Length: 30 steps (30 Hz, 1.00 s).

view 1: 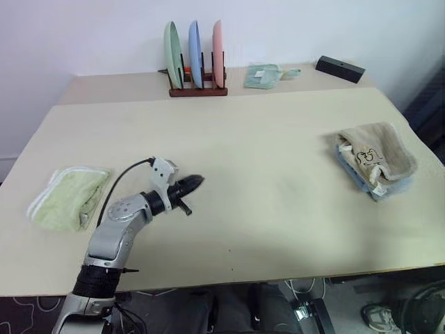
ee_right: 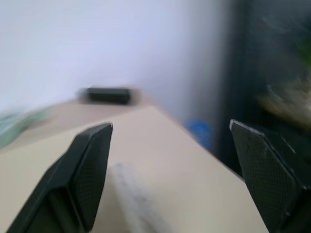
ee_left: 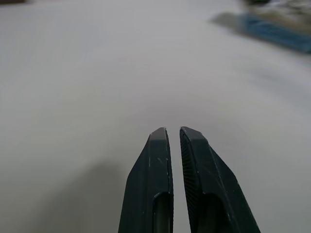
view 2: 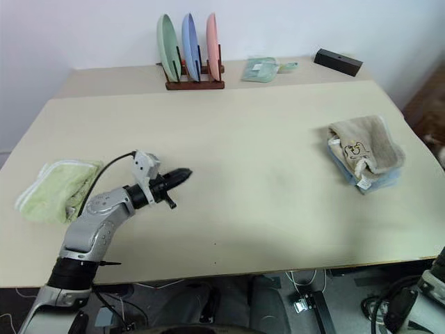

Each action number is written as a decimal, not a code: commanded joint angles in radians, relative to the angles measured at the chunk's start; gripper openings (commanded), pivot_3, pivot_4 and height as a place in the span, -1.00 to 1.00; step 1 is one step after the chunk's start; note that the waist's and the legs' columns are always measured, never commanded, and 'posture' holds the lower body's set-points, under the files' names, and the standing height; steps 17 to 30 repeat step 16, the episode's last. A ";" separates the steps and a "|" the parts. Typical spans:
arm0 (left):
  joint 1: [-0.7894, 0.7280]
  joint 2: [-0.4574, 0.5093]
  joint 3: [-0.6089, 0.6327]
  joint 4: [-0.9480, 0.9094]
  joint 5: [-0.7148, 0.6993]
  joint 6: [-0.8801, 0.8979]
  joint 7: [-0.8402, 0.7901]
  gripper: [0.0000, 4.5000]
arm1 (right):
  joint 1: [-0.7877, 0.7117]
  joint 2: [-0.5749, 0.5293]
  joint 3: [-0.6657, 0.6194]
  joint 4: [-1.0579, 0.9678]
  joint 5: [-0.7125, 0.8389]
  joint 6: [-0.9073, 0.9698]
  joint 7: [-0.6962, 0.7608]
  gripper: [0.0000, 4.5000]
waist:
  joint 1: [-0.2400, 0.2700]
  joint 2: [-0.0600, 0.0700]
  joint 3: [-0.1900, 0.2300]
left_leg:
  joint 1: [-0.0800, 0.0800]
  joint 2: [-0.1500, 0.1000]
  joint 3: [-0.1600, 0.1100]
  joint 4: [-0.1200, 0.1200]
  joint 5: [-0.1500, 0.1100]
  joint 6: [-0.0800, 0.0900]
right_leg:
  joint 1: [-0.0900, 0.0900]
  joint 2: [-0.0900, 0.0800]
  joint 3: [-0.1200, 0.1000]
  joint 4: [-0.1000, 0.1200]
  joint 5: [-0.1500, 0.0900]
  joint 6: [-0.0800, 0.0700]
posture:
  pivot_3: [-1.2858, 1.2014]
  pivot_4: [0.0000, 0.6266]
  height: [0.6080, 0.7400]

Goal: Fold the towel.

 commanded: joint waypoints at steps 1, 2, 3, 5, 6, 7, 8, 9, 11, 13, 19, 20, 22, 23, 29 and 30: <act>0.005 0.024 0.069 0.022 0.062 -0.090 0.062 -0.83 | 0.014 0.011 0.185 -0.112 0.021 -0.052 0.219 0.74 | -0.004 0.000 0.000 | 0.000 0.000 0.000 0.000 0.000 0.000 | 0.000 0.000 0.000 0.000 0.000 0.000 | 0.03 -0.52 1.00; 0.011 0.027 0.080 0.021 0.060 -0.096 0.065 -0.83 | 0.022 0.007 0.229 -0.118 0.014 -0.065 0.275 0.74 | -0.001 0.000 0.000 | 0.000 0.000 0.000 0.000 0.000 0.000 | 0.000 0.000 0.000 0.000 0.000 0.000 | 0.03 -0.52 1.00; 0.020 0.031 0.087 0.012 0.055 -0.094 0.063 -0.83 | 0.036 -0.005 0.285 -0.117 -0.015 -0.096 0.338 0.74 | 0.005 -0.001 0.000 | -0.001 0.000 0.000 0.000 0.000 0.000 | 0.000 0.000 0.000 0.000 0.000 0.000 | 0.03 -0.52 1.00; 0.040 0.034 0.097 -0.018 0.047 -0.089 0.061 -0.83 | 0.048 -0.013 0.370 -0.090 -0.064 -0.147 0.431 0.74 | 0.020 -0.001 0.001 | -0.001 -0.001 0.000 0.001 -0.001 0.001 | 0.000 -0.001 0.000 -0.001 0.000 0.000 | 0.03 -0.52 1.00; 0.050 0.033 0.101 -0.035 0.042 -0.083 0.061 -0.83 | 0.048 -0.012 0.402 -0.070 -0.084 -0.171 0.466 0.74 | 0.025 -0.001 0.001 | -0.002 -0.001 -0.001 0.001 -0.001 0.001 | 0.000 -0.001 -0.001 -0.002 0.000 0.000 | 0.03 -0.52 1.00; 0.064 0.033 0.103 -0.053 0.037 -0.079 0.059 -0.83 | 0.039 -0.005 0.430 -0.039 -0.105 -0.193 0.492 0.74 | 0.029 -0.002 0.001 | -0.003 -0.002 -0.001 0.002 -0.001 0.001 | 0.000 -0.001 -0.001 -0.002 0.000 0.000 | 0.03 -0.52 1.00; 0.076 0.032 0.102 -0.067 0.034 -0.075 0.056 -0.83 | 0.028 0.005 0.450 -0.004 -0.124 -0.216 0.510 0.74 | 0.035 -0.002 0.001 | -0.003 -0.002 -0.001 0.003 -0.001 0.002 | 0.000 -0.001 -0.001 -0.002 0.000 0.000 | 0.03 -0.52 1.00; 0.091 0.031 0.101 -0.082 0.031 -0.071 0.054 -0.83 | 0.016 0.017 0.468 0.031 -0.144 -0.240 0.521 0.74 | 0.041 -0.002 0.001 | -0.003 -0.002 -0.001 0.003 -0.001 0.002 | 0.000 -0.001 -0.001 -0.003 0.000 0.000 | 0.03 -0.52 1.00; 0.108 0.028 0.099 -0.108 0.023 -0.059 0.053 -0.83 | -0.003 0.032 0.485 0.079 -0.165 -0.268 0.542 0.74 | 0.044 -0.002 0.001 | -0.003 -0.002 -0.001 0.004 -0.001 0.002 | 0.000 -0.001 -0.001 -0.002 0.000 0.000 | 0.03 -0.52 1.00; 0.120 0.026 0.099 -0.129 0.016 -0.043 0.052 -0.83 | -0.012 0.043 0.493 0.107 -0.181 -0.287 0.561 0.74 | 0.044 -0.002 0.001 | -0.003 -0.002 -0.001 0.004 -0.001 0.001 | 0.000 -0.002 -0.001 -0.002 0.000 0.000 | 0.03 -0.52 1.00; 0.132 0.025 0.098 -0.149 0.012 -0.027 0.050 -0.83 | -0.018 0.056 0.498 0.130 -0.200 -0.308 0.580 0.74 | 0.043 -0.002 0.001 | -0.003 -0.002 -0.001 0.004 -0.001 0.001 | 0.000 -0.001 -0.001 -0.002 0.000 0.000 | 0.03 -0.52 1.00; 0.132 0.025 0.098 -0.149 0.012 -0.027 0.050 -0.83 | -0.018 0.056 0.498 0.130 -0.200 -0.308 0.580 0.74 | 0.043 -0.002 0.001 | -0.003 -0.002 -0.001 0.004 -0.001 0.001 | 0.000 -0.001 -0.001 -0.002 0.000 0.000 | 0.03 -0.52 1.00; 0.132 0.025 0.098 -0.149 0.012 -0.027 0.050 -0.83 | -0.018 0.056 0.498 0.130 -0.200 -0.308 0.580 0.74 | 0.043 -0.002 0.001 | -0.003 -0.002 -0.001 0.004 -0.001 0.001 | 0.000 -0.001 -0.001 -0.002 0.000 0.000 | 0.03 -0.52 1.00; 0.132 0.025 0.098 -0.149 0.012 -0.027 0.050 -0.83 | -0.018 0.056 0.498 0.130 -0.200 -0.308 0.580 0.74 | 0.043 -0.002 0.001 | -0.003 -0.002 -0.001 0.004 -0.001 0.001 | 0.000 -0.001 -0.001 -0.002 0.000 0.000 | 0.03 -0.52 1.00; 0.132 0.025 0.098 -0.149 0.012 -0.027 0.050 -0.83 | -0.018 0.056 0.498 0.130 -0.200 -0.308 0.580 0.74 | 0.043 -0.002 0.001 | -0.003 -0.002 -0.001 0.004 -0.001 0.001 | 0.000 -0.001 -0.001 -0.002 0.000 0.000 | 0.03 -0.52 1.00; 0.132 0.025 0.098 -0.149 0.012 -0.027 0.050 -0.83 | -0.018 0.056 0.498 0.130 -0.200 -0.308 0.580 0.74 | 0.043 -0.002 0.001 | -0.003 -0.002 -0.001 0.004 -0.001 0.001 | 0.000 -0.001 -0.001 -0.002 0.000 0.000 | 0.03 -0.52 1.00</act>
